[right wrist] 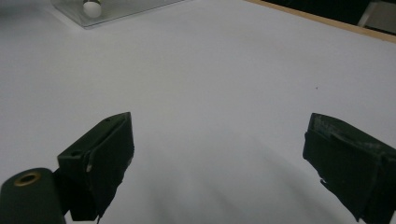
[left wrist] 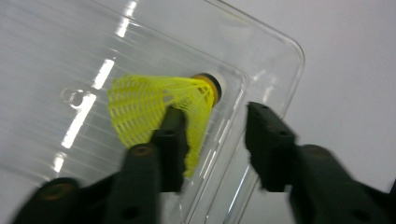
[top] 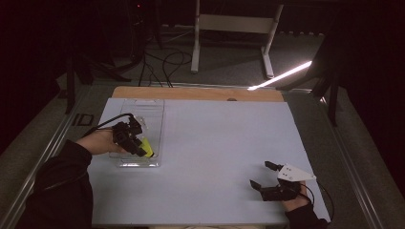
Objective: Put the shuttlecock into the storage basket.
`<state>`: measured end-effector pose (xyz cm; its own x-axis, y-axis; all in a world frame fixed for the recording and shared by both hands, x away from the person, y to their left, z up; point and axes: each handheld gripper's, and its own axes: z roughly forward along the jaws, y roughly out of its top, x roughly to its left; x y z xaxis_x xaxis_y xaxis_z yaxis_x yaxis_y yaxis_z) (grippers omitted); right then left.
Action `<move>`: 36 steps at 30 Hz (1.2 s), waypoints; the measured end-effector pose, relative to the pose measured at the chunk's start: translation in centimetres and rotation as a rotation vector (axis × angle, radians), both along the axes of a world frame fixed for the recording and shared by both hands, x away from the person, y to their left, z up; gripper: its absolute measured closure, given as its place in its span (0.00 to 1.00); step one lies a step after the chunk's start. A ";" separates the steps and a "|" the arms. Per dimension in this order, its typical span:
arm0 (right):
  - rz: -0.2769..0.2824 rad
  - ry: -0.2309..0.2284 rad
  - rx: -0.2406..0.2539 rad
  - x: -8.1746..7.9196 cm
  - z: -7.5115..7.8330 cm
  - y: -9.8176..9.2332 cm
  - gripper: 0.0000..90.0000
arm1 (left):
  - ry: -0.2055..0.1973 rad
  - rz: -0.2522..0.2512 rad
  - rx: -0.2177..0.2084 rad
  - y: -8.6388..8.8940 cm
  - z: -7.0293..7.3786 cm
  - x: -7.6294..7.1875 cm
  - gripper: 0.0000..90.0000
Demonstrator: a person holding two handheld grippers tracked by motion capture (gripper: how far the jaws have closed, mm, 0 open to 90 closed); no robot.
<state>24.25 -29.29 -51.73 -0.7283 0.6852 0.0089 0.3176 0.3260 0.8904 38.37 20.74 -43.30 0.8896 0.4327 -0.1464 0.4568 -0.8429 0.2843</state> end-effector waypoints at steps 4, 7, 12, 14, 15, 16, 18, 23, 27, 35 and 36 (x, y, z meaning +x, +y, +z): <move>-0.001 0.001 -0.001 0.0 0.0 0.0 0.10 | -0.006 0.039 -0.017 0.0 0.4 0.1 0.34; -0.001 0.000 -0.001 0.0 0.0 0.0 0.10 | -0.013 0.062 -0.023 0.0 0.5 0.2 0.25; -0.003 0.002 -0.002 0.0 0.0 0.0 0.10 | -0.031 0.098 -0.068 0.1 1.1 0.3 0.07; -0.003 0.002 -0.004 0.0 0.0 0.0 0.10 | -0.016 0.085 -0.074 0.1 1.2 0.3 0.04; -0.003 0.003 -0.003 0.0 0.0 0.1 0.10 | -0.023 0.087 -0.069 0.0 1.2 0.2 0.00; -0.003 0.004 -0.003 0.0 0.0 0.1 0.10 | -0.028 0.089 -0.068 0.0 1.3 0.2 0.00; -0.003 0.004 -0.004 0.0 0.0 0.1 0.10 | -0.034 0.088 -0.077 0.0 1.5 0.2 0.00; -0.003 0.003 -0.003 0.0 0.0 0.1 0.10 | -0.067 0.081 -0.069 -0.3 1.8 -0.1 0.00; -0.002 0.003 -0.004 0.0 0.0 0.1 0.10 | -0.064 0.064 -0.063 -0.7 2.1 -0.3 0.00; -0.002 0.003 -0.003 0.0 0.0 0.1 0.10 | -0.076 0.043 -0.079 -2.0 2.4 -0.7 0.00; -0.002 0.002 -0.004 0.0 0.0 0.1 0.10 | -0.069 0.040 -0.086 -2.1 2.5 -0.7 0.00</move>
<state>24.24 -29.20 -51.74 -0.7270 0.6865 0.0078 0.3200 0.3287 0.8886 37.64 18.60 -40.84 0.8811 0.4565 -0.1236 0.4664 -0.7955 0.3868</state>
